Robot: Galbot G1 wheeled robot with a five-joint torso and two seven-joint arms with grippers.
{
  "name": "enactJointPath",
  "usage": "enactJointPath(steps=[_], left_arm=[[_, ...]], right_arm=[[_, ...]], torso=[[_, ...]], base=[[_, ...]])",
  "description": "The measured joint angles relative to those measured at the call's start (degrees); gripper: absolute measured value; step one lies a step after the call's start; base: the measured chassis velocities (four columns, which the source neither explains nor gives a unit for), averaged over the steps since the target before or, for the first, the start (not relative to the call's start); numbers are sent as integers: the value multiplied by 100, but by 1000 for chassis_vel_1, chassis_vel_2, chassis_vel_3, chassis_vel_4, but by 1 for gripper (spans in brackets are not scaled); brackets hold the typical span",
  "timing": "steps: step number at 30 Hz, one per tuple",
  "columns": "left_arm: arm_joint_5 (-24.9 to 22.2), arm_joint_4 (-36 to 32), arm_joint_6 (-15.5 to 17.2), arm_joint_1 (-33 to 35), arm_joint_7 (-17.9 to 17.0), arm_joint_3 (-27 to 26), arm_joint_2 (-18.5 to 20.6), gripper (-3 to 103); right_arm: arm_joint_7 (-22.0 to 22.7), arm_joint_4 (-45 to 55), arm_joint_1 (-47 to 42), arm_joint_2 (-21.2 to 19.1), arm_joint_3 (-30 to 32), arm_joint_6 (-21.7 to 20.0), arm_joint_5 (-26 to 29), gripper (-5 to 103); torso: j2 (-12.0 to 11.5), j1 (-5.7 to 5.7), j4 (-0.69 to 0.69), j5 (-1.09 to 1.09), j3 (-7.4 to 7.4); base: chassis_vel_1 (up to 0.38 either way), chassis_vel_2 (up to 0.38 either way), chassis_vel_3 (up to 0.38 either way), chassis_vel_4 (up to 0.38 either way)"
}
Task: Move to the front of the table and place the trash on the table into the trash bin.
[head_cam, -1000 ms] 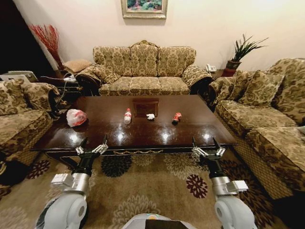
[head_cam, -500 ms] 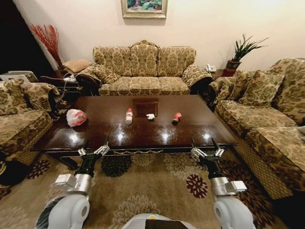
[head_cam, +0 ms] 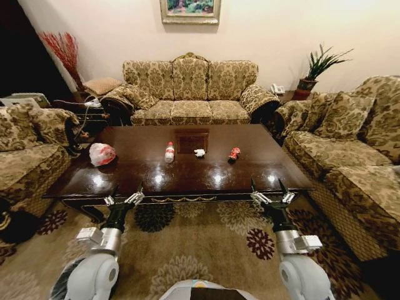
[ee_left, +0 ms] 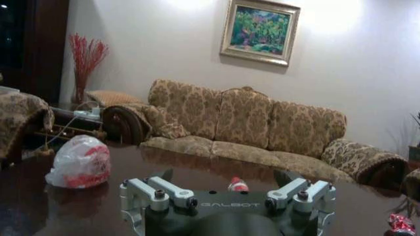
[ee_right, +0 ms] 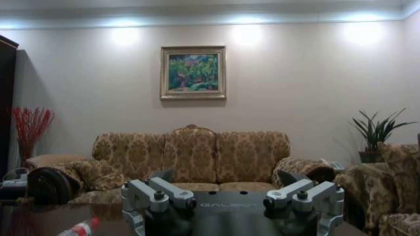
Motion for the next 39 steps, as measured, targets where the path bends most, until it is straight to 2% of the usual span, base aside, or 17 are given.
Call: enactJointPath(steps=[4,15,31,39], left_arm=[[-8,38,1,-2,-3,-6,23,100],[-19,79,7,29,-3,-20,-28,100],[-22,87,9,48,-6,-67,-33,100],[-25,220,-4,61,-12,-140,-17,100]], right_arm=[[-48,-13,4,-7,-7,112,139,100],[-124,-62,6,19,-36,93,80,100],[-129,-135,54,11,-30,150,75,100],[-141,-177,85,21,-66,142,27,100]], torso=[[0,0,0,-1,0],[0,1,0,1,0],[5,-6,0,0,-3],[-2,4,0,0,2]], base=[[71,70,-69,-68],[11,11,-10,-9],[133,-105,-138,115],[34,-27,-17,32]])
